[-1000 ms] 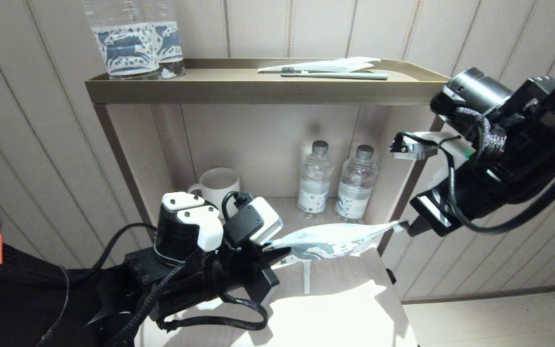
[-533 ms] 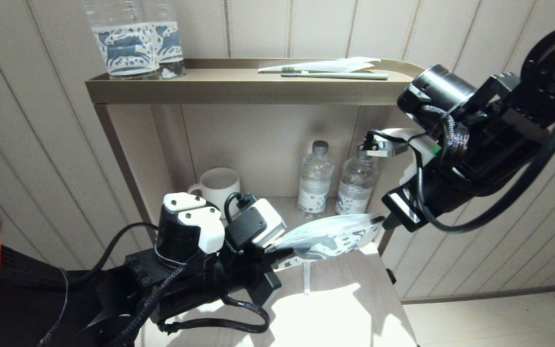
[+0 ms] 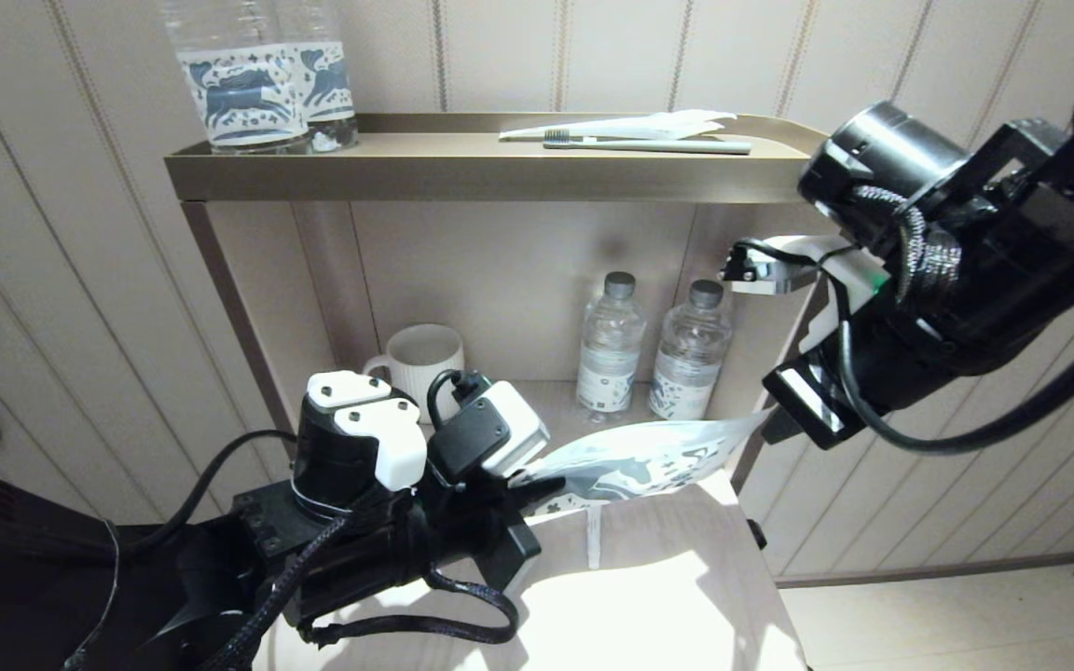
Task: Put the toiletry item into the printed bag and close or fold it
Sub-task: Place the toothbrush in the storage bag, then pick up the toothpaste
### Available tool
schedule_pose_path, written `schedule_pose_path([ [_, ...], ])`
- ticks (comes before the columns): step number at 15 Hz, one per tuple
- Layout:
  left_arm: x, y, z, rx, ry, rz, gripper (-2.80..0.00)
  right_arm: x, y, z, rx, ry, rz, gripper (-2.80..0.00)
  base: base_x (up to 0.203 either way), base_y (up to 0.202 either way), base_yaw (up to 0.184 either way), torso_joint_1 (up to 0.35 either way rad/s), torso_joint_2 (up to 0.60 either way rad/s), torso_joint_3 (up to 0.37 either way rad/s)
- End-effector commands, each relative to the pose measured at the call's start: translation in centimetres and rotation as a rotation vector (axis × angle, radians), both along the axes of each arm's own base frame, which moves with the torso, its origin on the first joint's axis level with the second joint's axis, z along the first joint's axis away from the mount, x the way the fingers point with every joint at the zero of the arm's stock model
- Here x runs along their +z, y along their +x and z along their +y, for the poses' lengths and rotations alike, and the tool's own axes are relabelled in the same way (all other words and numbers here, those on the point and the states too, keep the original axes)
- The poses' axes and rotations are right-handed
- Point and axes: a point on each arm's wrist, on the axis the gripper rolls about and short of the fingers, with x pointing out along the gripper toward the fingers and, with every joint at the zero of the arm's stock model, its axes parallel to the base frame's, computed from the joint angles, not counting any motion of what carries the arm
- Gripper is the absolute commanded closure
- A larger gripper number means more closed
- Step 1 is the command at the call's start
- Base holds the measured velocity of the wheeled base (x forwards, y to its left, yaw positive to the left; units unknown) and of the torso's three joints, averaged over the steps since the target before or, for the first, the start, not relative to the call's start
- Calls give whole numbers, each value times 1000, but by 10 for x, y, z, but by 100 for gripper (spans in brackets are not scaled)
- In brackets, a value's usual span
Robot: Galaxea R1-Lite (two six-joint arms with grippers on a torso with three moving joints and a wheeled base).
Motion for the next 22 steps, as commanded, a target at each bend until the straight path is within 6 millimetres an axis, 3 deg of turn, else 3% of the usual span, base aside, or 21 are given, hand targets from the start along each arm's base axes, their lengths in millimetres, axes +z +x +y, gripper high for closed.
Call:
schedule_pose_path([
  [1, 5, -4, 5, 2, -14, -9, 0, 13, -16, -9, -5, 20, -33, 0, 0, 0, 0, 0, 0, 0],
  [6, 13, -17, 43, 177, -10, -27, 0, -6, -24, -12, -54, 2, 68, 0, 0, 0, 0, 0, 0, 0],
  [11, 16, -35, 77, 422, -52, -1, 0, -21, -30, 0, -16, -25, 125, 0, 0, 0, 0, 0, 0, 0],
  [12, 12, -38, 81, 454, -46, 6, 0, -22, -30, 5, -7, -23, 123, -280, 0, 0, 0, 0, 0, 0],
  [17, 13, -46, 89, 490, -81, 32, 0, -39, -15, 42, 42, -68, 127, -280, 0, 0, 0, 0, 0, 0],
  [22, 11, -50, 93, 490, -80, 33, 0, -79, 21, 101, 18, -152, 140, -280, 0, 0, 0, 0, 0, 0],
])
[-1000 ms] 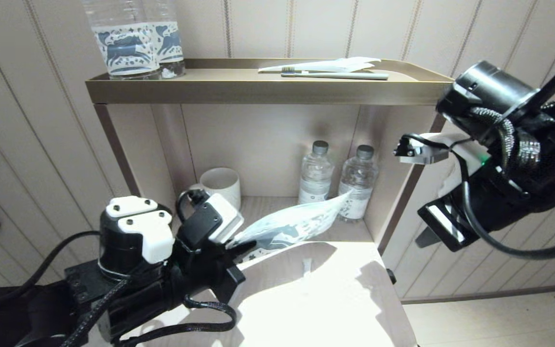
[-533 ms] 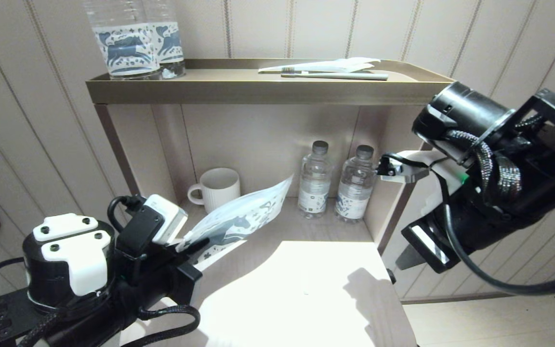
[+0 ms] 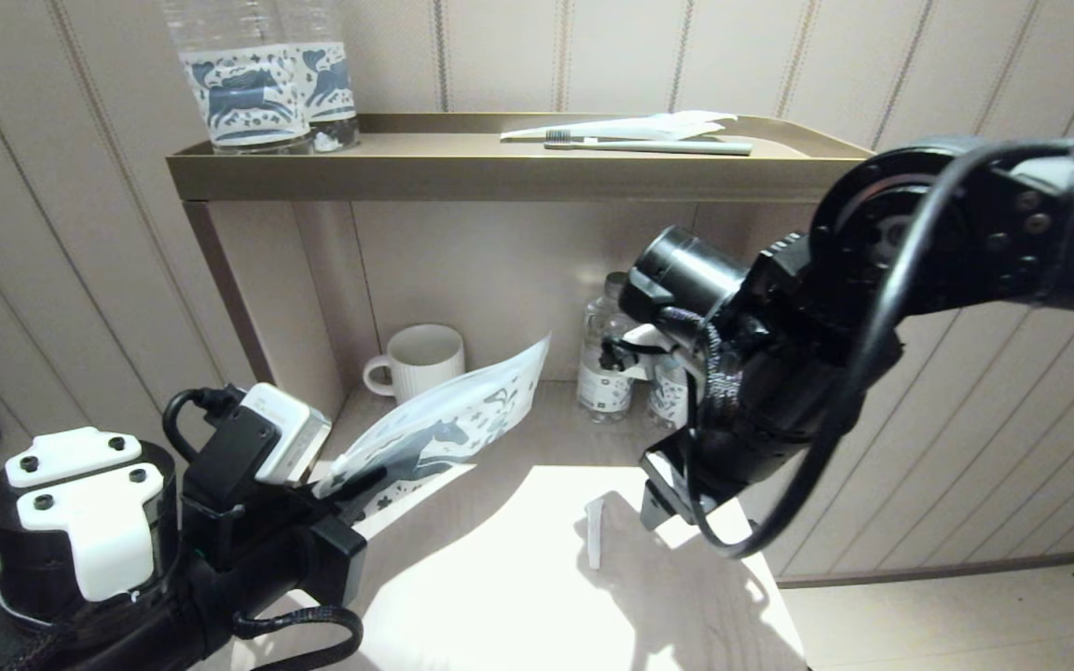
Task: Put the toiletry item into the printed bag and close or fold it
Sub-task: Pick up the toothpaste
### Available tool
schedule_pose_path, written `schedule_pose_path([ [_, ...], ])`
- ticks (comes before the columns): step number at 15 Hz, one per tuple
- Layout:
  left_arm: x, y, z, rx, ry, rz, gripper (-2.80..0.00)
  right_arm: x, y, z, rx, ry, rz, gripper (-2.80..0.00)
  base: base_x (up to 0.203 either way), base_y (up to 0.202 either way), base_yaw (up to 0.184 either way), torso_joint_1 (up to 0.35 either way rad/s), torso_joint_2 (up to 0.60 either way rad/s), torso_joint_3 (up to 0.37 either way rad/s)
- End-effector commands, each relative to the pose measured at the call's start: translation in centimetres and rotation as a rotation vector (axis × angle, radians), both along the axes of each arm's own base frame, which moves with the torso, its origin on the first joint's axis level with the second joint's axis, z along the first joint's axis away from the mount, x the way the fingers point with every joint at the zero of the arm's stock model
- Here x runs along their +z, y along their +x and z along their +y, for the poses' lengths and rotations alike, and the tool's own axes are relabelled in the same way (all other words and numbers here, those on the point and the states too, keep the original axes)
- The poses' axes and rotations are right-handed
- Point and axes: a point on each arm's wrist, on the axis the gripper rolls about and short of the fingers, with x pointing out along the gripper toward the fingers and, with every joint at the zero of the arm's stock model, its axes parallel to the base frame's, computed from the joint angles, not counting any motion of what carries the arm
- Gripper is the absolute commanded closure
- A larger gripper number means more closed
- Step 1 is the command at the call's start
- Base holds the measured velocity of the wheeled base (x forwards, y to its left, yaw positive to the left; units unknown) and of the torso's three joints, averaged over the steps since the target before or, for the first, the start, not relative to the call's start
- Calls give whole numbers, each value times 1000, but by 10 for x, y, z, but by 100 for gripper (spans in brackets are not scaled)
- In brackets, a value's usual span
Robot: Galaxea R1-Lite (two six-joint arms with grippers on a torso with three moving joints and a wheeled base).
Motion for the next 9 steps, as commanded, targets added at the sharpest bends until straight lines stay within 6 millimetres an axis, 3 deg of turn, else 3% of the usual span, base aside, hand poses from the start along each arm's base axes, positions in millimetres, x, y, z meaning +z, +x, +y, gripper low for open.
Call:
schedule_pose_path([
  [1, 1, -1, 1, 1, -4, -8, 0, -28, 16, 24, 12, -44, 49, -280, 0, 0, 0, 0, 0, 0],
  [4, -2, -1, 1, -1, 5, 3, 0, -44, 19, 44, 26, -59, 67, -280, 0, 0, 0, 0, 0, 0],
  [9, -5, -3, 2, -8, 10, 9, 0, -64, 29, 51, 5, -74, 94, -280, 0, 0, 0, 0, 0, 0],
])
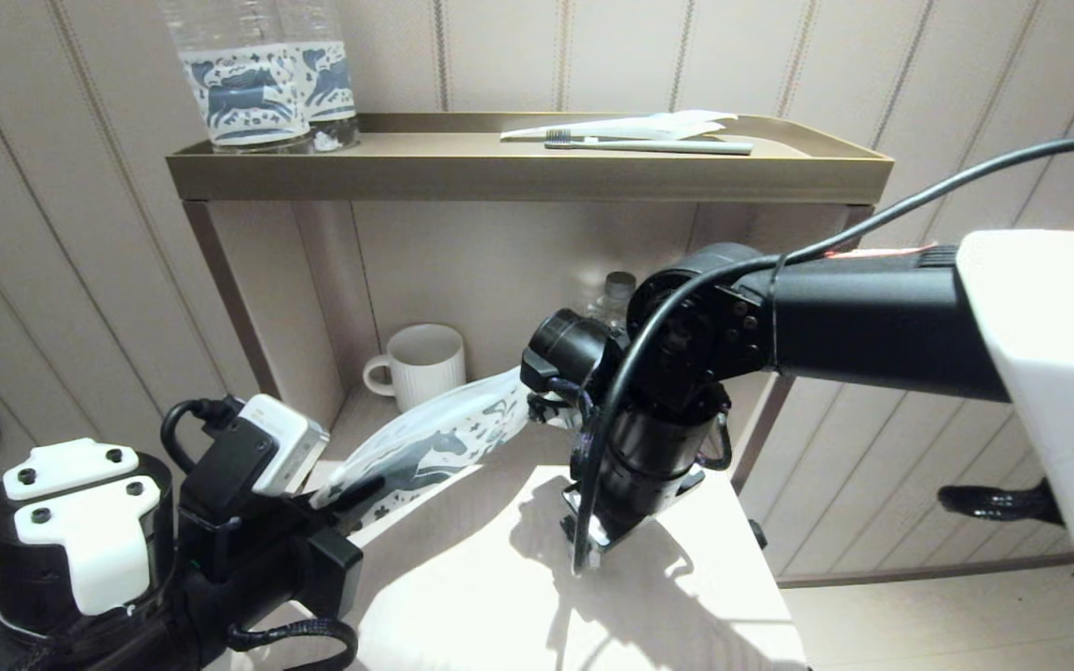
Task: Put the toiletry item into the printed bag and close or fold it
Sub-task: Pick up the toothpaste
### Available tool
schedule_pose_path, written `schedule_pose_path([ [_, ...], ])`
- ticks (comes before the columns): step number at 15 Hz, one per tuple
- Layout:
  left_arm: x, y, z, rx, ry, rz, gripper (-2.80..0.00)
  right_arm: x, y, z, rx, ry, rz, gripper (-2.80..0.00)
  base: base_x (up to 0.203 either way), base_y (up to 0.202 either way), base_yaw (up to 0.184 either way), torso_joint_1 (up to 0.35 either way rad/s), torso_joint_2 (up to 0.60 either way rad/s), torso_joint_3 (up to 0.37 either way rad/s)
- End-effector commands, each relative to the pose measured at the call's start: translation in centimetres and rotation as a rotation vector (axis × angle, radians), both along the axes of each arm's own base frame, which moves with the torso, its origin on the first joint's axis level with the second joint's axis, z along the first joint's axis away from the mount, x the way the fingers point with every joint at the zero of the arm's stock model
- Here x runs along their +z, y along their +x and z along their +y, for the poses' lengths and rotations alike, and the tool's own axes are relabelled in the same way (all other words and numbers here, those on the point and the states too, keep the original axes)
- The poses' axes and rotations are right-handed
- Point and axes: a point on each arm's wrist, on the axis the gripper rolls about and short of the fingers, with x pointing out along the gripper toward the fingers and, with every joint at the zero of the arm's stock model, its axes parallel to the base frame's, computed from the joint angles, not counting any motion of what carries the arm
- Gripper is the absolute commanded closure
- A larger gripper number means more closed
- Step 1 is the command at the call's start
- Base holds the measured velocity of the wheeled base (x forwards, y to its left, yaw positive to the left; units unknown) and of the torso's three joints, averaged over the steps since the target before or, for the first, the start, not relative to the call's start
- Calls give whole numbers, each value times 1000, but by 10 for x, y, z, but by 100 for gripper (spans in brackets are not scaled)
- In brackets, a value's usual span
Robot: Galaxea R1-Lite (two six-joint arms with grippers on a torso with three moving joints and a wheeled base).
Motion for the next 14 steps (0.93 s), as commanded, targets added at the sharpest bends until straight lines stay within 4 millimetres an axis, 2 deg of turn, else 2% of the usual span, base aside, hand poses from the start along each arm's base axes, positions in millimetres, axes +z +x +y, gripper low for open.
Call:
schedule_pose_path([
  [1, -1, 0, 0, -1, 1, -1, 0, -12, 5, 5, -3, -15, 15, -280, 0, 0, 0, 0, 0, 0],
  [6, -3, 1, -1, -5, 5, 9, 0, -22, 13, 10, -28, 2, 2, -280, 0, 0, 0, 0, 0, 0],
  [14, -6, 0, 0, -10, 17, 20, 0, -23, 13, 13, -154, 55, 7, -280, 0, 0, 0, 0, 0, 0],
])
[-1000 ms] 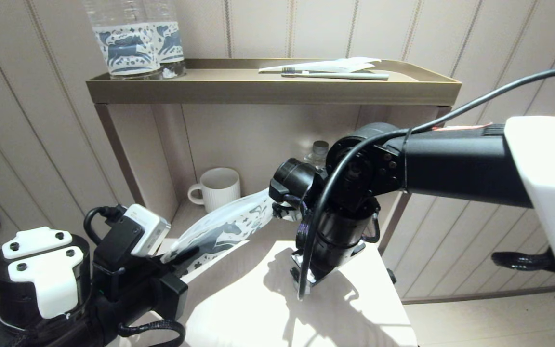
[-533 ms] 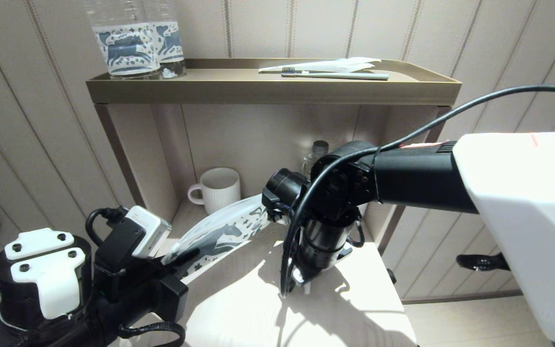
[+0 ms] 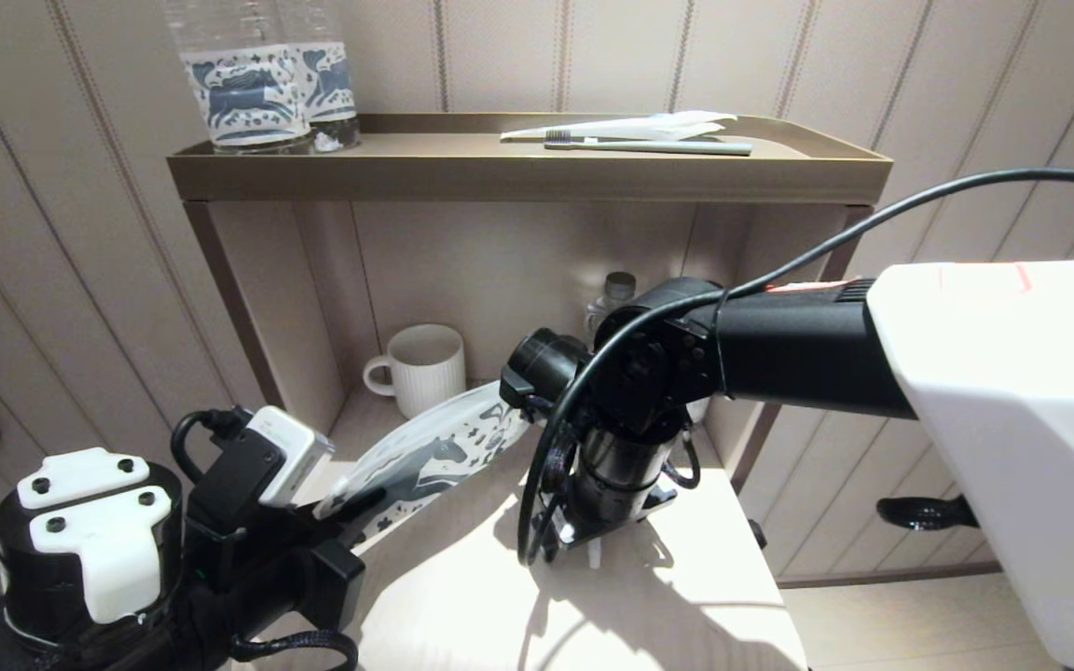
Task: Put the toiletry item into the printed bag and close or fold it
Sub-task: Pick up the toothpaste
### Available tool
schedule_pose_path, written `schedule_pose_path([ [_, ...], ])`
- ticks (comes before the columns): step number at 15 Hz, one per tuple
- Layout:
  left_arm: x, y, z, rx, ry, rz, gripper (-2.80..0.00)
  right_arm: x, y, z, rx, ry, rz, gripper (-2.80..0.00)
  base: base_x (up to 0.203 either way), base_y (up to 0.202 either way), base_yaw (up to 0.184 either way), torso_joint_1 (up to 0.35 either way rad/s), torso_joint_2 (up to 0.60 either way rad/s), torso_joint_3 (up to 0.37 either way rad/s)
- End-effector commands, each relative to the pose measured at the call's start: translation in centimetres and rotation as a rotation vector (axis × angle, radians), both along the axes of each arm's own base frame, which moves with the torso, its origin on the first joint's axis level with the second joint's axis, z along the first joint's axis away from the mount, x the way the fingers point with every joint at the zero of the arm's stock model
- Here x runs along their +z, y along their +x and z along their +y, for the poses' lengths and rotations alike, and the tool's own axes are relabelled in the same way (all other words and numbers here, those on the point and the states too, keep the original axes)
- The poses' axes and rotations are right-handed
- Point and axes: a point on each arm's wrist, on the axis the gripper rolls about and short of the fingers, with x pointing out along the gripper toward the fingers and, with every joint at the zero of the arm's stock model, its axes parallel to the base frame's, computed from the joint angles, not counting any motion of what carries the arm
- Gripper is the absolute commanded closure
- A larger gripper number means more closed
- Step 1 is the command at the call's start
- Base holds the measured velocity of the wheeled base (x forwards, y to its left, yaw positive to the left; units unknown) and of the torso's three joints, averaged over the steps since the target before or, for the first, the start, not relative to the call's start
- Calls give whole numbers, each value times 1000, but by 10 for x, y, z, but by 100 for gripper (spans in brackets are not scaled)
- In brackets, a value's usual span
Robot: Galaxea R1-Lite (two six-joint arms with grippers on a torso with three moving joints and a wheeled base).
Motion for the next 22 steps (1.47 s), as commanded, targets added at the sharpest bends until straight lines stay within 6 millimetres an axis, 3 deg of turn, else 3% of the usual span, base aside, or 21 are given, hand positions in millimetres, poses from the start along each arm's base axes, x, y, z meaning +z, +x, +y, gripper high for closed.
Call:
schedule_pose_path([
  [1, 0, 0, 0, 1, 0, -1, 0, -1, 2, -2, -11, -4, 5, -280, 0, 0, 0, 0, 0, 0],
  [22, -2, -4, -2, -18, 5, 1, 0, 0, 1, -4, -38, 1, 8, -280, 0, 0, 0, 0, 0, 0],
])
